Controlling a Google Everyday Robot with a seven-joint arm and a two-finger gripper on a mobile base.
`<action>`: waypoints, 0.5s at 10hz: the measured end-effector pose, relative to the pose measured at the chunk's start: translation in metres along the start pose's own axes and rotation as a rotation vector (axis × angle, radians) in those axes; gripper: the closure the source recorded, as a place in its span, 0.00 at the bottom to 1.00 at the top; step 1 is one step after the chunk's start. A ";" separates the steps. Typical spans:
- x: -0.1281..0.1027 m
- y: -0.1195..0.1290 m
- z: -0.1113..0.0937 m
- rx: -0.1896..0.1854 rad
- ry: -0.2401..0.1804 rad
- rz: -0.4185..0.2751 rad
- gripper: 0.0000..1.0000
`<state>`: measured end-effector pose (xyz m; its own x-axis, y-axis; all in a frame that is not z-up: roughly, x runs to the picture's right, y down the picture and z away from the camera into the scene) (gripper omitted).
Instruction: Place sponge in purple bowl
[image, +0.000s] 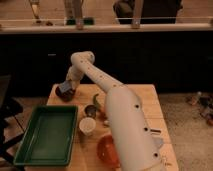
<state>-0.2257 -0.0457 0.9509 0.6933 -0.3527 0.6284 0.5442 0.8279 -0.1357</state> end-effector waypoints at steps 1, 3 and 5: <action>-0.002 -0.001 -0.002 0.008 -0.003 -0.002 0.72; -0.001 -0.002 -0.005 0.022 -0.008 -0.004 0.51; -0.002 -0.002 -0.006 0.025 -0.013 -0.003 0.31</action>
<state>-0.2254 -0.0489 0.9455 0.6853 -0.3496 0.6389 0.5342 0.8376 -0.1146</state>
